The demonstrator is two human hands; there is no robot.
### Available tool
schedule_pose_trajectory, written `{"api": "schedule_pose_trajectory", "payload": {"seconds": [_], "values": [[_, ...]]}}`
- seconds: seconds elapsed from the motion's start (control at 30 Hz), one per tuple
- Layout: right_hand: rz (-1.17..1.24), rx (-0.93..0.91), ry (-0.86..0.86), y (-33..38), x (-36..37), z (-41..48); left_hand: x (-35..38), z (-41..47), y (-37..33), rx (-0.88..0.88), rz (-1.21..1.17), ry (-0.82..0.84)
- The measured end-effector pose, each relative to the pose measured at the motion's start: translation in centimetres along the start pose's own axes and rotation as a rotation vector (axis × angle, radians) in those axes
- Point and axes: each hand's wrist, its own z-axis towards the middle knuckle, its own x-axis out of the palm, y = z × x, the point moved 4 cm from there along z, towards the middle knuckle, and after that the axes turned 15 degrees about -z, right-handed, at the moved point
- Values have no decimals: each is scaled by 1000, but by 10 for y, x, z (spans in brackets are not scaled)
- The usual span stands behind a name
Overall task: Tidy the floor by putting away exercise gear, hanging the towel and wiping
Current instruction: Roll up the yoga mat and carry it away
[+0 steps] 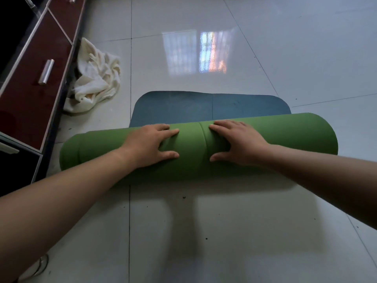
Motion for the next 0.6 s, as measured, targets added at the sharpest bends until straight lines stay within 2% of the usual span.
{"api": "schedule_pose_trajectory", "payload": {"seconds": [0.17,0.33,0.6], "values": [[-24,33,-45,-2,3,2,21,2,5,-23,78,94],[-121,-13,55,-2,12,1,24,7,10,-31,49,109],[-204,-60,112,-1,16,6,24,11,7,-32,62,163]]}}
